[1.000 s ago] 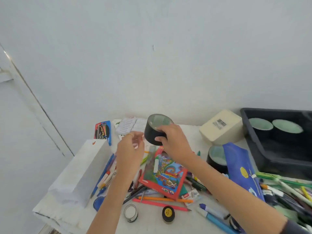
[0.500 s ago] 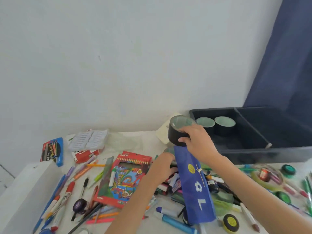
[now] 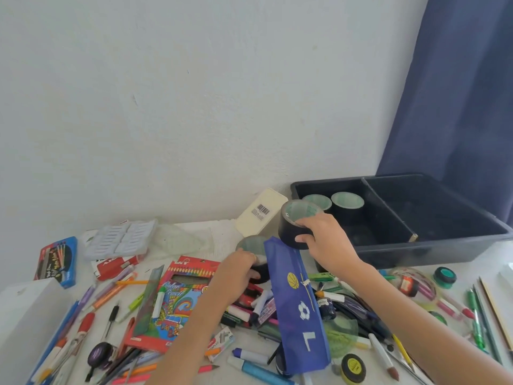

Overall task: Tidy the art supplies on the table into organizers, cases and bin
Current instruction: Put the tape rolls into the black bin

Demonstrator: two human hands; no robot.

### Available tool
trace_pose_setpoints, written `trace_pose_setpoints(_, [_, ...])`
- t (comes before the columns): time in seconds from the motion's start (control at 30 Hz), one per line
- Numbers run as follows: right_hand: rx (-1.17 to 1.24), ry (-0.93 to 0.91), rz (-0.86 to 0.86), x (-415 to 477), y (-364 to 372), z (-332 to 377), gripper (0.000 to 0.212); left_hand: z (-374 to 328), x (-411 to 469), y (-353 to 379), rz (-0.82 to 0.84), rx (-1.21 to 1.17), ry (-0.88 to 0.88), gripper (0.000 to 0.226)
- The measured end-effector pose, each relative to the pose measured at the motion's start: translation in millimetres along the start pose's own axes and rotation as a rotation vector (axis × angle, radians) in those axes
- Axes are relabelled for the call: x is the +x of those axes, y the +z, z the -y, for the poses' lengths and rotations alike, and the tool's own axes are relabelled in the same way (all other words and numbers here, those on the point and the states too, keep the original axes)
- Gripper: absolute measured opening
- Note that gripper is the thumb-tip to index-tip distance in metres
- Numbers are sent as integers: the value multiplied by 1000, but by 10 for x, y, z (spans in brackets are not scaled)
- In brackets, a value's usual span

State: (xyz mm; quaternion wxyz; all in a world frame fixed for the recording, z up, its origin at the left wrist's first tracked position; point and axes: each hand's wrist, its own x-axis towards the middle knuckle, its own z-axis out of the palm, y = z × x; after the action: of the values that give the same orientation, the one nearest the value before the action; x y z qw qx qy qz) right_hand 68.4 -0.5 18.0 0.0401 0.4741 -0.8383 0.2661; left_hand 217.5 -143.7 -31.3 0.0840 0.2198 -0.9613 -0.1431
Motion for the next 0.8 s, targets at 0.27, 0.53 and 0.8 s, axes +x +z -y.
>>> trace_pose_setpoints(0.27, [-23,-4,10,18,-33,-89,35,93,-16,-508,-159,34,-77,21])
trace_pose_setpoints(0.53, [4,14,-47,66,-191,-203,35,-295,239,-766,-247,36,48,21])
trace_pose_setpoints(0.8, [10,160,-101,99,-550,-702,35,-1020,853,-530,-152,50,142,23])
